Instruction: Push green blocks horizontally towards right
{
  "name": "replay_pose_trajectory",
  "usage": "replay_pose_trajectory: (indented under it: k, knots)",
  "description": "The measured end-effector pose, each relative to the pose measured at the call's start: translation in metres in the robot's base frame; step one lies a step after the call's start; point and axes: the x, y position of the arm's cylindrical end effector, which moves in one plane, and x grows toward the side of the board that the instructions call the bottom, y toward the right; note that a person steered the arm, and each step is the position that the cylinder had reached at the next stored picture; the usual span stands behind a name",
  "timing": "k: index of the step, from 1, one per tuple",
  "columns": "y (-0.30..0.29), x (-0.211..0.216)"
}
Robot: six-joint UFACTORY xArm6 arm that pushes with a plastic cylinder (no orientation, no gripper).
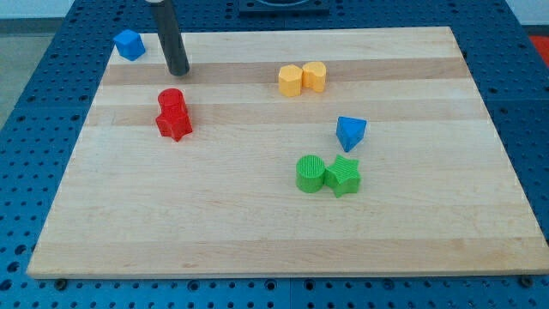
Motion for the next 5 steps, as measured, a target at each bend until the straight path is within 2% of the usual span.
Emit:
replay_pose_trajectory:
  k: [3, 5]
  knots:
    - [0.007, 0.076]
    - [0.025, 0.082]
